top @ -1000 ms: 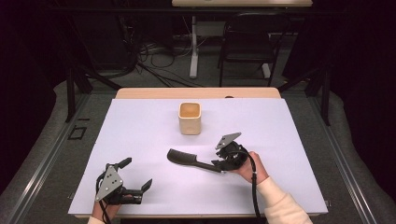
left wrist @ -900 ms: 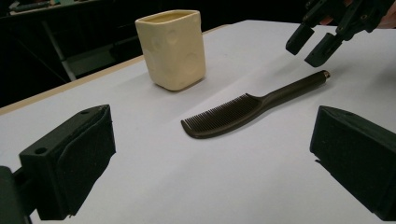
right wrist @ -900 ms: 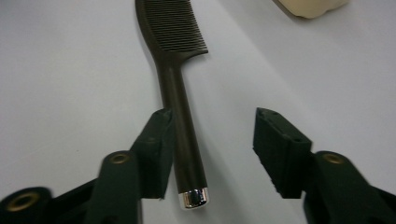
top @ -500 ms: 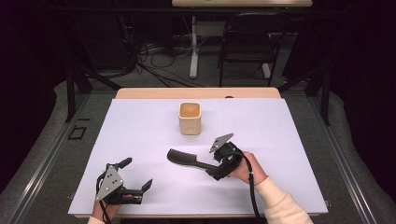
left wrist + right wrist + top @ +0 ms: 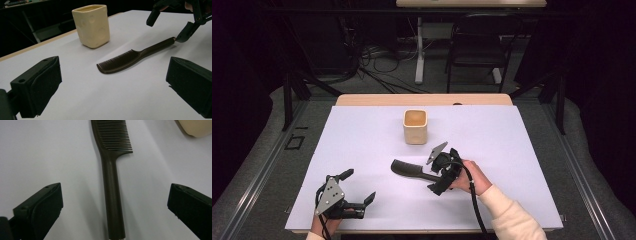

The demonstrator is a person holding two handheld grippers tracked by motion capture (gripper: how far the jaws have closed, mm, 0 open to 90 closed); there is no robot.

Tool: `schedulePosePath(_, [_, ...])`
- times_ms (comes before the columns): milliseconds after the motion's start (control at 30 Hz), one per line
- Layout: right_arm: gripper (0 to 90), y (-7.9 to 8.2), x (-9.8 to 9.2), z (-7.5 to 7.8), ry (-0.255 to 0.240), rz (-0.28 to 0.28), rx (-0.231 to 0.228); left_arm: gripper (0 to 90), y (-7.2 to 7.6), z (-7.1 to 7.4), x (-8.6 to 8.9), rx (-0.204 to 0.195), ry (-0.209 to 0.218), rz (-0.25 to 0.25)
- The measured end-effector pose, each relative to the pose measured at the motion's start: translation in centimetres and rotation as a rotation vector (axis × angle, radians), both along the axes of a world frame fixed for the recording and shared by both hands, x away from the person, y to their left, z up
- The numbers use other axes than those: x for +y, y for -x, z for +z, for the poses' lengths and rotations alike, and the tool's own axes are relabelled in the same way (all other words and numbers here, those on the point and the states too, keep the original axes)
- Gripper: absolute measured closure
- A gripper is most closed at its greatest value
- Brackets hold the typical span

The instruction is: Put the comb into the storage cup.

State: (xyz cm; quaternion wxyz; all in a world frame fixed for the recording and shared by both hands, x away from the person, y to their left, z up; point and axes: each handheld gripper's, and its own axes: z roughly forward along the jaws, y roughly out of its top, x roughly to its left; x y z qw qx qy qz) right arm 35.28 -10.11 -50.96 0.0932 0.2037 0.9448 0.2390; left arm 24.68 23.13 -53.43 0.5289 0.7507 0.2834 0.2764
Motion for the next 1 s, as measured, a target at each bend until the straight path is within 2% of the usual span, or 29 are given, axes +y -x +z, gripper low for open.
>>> schedulePosePath(267, [1.3, -0.6, 1.5, -0.1, 0.064, 0.017, -0.001, 0.1, 0.0, 0.0, 0.0, 0.001, 0.000, 0.001])
schedulePosePath(367, [9.3, -0.7, 1.9, 0.0, 0.072, 0.027, -0.003, 0.1, 0.0, 0.0, 0.0, 0.001, -0.002, -0.001])
schedulePosePath(400, [14.4, -0.7, 2.1, 0.0, 0.080, 0.035, 0.001, 0.1, 0.0, 0.0, 0.0, 0.002, -0.003, -0.001])
schedulePosePath(467, [19.3, -0.7, 2.5, 0.1, 0.105, 0.043, -0.001, 0.1, 0.0, 0.0, 0.0, 0.003, -0.002, -0.002])
schedulePosePath(533, [29.7, -0.7, 2.8, 0.1, 0.119, 0.061, 0.005, 0.1, 0.0, 0.0, 0.0, 0.002, -0.002, -0.003])
schedulePosePath(667, [42.3, -0.8, 3.6, -0.1, 0.173, 0.088, -0.010, 0.1, 0.0, 0.0, 0.0, 0.002, -0.001, -0.002])
schedulePosePath(800, [50.5, -0.8, 4.5, -0.4, 0.228, 0.093, -0.010, 0.1, 0.0, 0.0, 0.0, 0.003, -0.001, -0.003])
schedulePosePath(1000, [58.4, -1.2, 5.5, -0.6, 0.267, 0.110, 0.008, 0.1, 0.0, 0.0, 0.0, 0.001, -0.003, -0.003])
